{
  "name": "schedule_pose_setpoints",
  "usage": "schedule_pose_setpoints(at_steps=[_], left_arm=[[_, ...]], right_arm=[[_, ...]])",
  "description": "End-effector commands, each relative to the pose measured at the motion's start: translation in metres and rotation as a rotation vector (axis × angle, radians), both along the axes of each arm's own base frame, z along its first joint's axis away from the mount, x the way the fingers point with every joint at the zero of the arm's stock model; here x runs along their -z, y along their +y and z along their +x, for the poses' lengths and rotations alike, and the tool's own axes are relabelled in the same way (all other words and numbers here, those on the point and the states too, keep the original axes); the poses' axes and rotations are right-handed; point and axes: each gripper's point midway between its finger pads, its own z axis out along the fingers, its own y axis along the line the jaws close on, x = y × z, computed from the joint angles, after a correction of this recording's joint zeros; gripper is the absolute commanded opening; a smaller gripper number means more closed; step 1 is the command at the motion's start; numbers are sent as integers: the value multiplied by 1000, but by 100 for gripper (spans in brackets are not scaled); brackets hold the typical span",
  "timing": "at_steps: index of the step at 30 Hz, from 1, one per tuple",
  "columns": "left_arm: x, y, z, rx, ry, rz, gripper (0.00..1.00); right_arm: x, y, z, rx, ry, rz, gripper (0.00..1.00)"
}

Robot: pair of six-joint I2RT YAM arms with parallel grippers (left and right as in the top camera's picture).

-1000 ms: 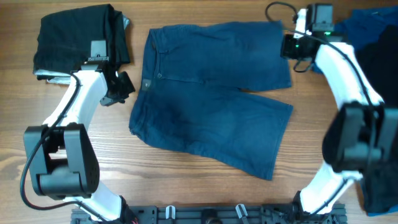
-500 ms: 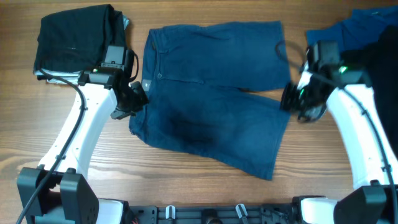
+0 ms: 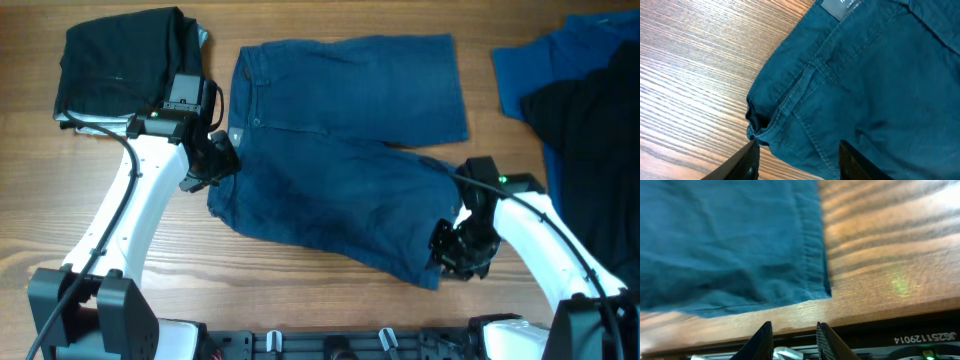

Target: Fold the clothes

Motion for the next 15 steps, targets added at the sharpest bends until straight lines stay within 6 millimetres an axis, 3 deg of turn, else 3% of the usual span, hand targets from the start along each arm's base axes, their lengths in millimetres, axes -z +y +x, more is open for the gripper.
schedule_pose_setpoints(at_steps=[1,5,7,8,15], left_arm=[[2,0,-2,-5,4,-2,51],[2,0,-1,-5,2,-2,50],[2,0,-1,-5,2,-2,50],[2,0,-1,-5,2,-2,50],[2,0,-1,-5,2,-2,50]], right_arm=[[9,4,-10,79,7,3,29],[24,0,-12,115,-10,-26,39],[29,-1,-8,115,-35,-29,71],[31,-2,-7,115,-44,-38,74],[41,1,-24,121,-5,-16,75]])
